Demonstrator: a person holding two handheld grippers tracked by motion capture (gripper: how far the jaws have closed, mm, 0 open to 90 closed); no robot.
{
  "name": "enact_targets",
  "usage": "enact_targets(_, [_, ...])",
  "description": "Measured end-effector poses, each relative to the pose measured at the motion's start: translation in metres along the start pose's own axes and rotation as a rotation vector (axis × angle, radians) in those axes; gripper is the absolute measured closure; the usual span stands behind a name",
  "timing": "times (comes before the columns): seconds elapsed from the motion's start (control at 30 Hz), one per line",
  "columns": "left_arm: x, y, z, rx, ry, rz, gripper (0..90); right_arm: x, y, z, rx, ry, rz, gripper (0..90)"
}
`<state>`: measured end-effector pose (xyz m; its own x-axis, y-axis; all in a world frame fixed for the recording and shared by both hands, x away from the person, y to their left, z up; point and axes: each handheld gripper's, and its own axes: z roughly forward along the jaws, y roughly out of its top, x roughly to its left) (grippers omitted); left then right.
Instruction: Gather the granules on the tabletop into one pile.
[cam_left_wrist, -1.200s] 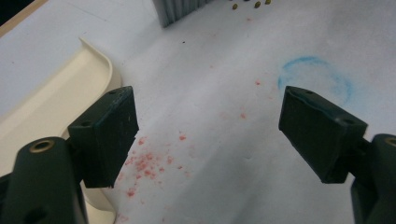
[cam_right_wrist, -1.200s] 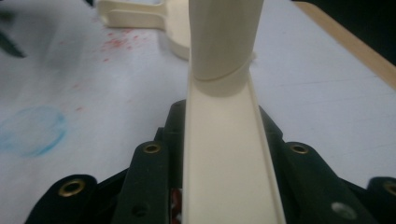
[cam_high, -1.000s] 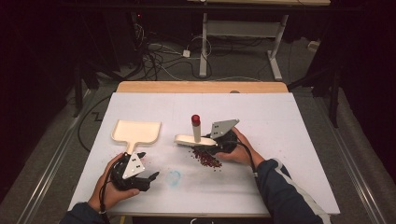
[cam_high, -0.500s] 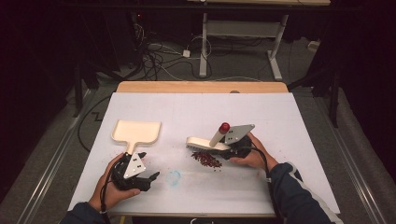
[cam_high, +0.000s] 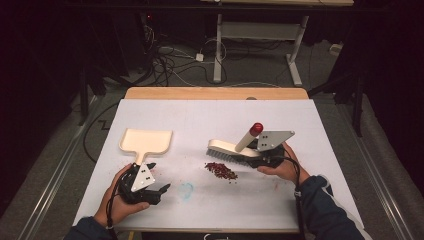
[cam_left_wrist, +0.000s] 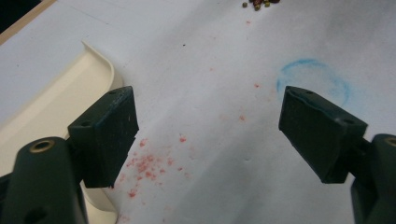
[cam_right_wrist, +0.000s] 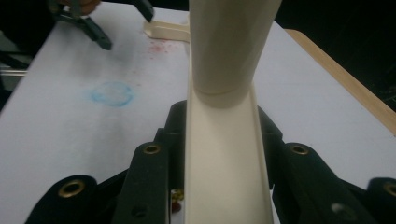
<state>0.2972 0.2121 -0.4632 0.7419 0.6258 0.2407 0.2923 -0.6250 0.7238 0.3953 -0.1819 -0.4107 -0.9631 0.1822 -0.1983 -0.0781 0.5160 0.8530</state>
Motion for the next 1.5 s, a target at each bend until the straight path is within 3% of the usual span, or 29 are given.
enact_targets(0.13, [0.000,0.000,0.000,0.001,0.001,0.001,18.8,0.014,0.006,-0.015,0.017,0.075,-0.035,67.4])
enact_targets(0.27, [-0.001,0.000,0.000,0.001,-0.003,0.004,18.8,0.031,0.006,-0.020,0.086,0.144,-0.098,67.4])
enact_targets(0.37, [-0.001,0.001,0.001,0.005,-0.003,0.009,18.8,0.038,0.004,-0.018,0.134,0.187,-0.124,67.3])
enact_targets(0.57, [-0.001,0.002,0.003,0.007,-0.011,0.008,18.8,0.037,-0.003,0.003,0.186,0.288,-0.134,67.4])
enact_targets(0.63, [-0.002,0.002,0.004,0.007,-0.014,0.007,18.8,0.035,-0.006,0.013,0.201,0.286,-0.126,67.5])
enact_targets(0.87, [-0.002,0.002,0.006,0.009,-0.015,0.016,18.8,0.017,-0.003,0.035,0.157,0.262,-0.111,67.5])
enact_targets(1.03, [-0.002,0.002,0.006,0.008,-0.019,0.017,18.8,0.012,0.001,0.044,0.146,0.253,-0.111,67.5])
enact_targets(1.23, [-0.002,0.002,0.005,0.006,-0.015,0.019,18.8,0.011,0.003,0.033,0.111,0.231,-0.079,67.4])
enact_targets(1.5, [-0.001,0.001,0.002,0.001,-0.011,0.011,18.8,0.013,0.011,-0.007,0.128,0.095,-0.011,67.3])
